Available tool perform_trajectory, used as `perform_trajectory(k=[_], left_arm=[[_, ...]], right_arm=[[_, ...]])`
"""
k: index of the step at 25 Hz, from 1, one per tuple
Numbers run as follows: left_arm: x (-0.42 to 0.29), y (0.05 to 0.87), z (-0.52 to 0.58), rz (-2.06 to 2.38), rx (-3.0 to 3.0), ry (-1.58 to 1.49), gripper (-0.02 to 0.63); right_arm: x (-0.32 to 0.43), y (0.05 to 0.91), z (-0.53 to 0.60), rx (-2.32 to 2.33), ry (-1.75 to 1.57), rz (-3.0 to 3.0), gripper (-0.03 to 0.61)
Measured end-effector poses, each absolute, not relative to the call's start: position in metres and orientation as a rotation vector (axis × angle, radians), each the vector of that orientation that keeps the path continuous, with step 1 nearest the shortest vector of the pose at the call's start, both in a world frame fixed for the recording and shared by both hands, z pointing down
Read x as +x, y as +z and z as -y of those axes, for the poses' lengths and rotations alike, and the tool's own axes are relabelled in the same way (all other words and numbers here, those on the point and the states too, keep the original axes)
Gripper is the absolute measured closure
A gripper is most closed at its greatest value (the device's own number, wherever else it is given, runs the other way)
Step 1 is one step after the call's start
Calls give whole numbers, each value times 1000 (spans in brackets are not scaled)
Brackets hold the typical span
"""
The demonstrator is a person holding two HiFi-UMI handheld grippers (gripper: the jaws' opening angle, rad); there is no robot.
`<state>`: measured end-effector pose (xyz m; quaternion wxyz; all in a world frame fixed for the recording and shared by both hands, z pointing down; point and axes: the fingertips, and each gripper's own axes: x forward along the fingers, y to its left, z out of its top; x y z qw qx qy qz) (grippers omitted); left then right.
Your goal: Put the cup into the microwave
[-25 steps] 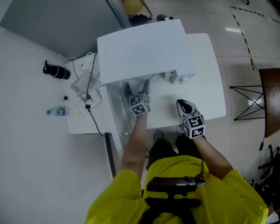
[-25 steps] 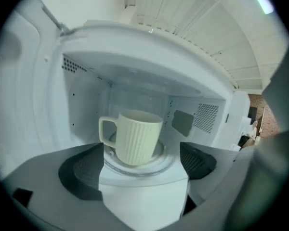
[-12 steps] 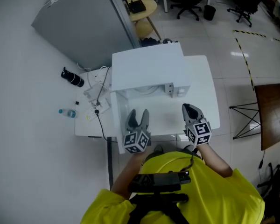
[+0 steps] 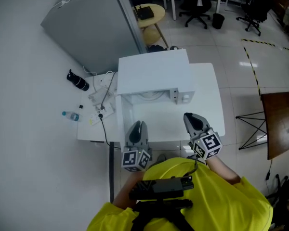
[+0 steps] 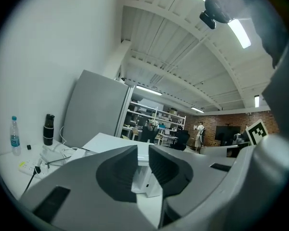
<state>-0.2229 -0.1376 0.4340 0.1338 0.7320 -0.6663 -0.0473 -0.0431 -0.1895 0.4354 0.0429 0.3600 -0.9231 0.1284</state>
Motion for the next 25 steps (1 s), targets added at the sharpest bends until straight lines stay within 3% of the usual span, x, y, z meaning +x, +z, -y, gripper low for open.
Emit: perform_trajectory(k=[1,6,25], left_arm=[[-224,432,135,1941,2126,-144,575],[-220,425,128,1973,2183,-81,611],[-231,435,115,1862,2256,-3,611]], right_arm=[[-44,431,187,1089,390,2833,574],[-43,423,177,1076,387,2841,574],[-77,422,146,1077,379,2837,574]])
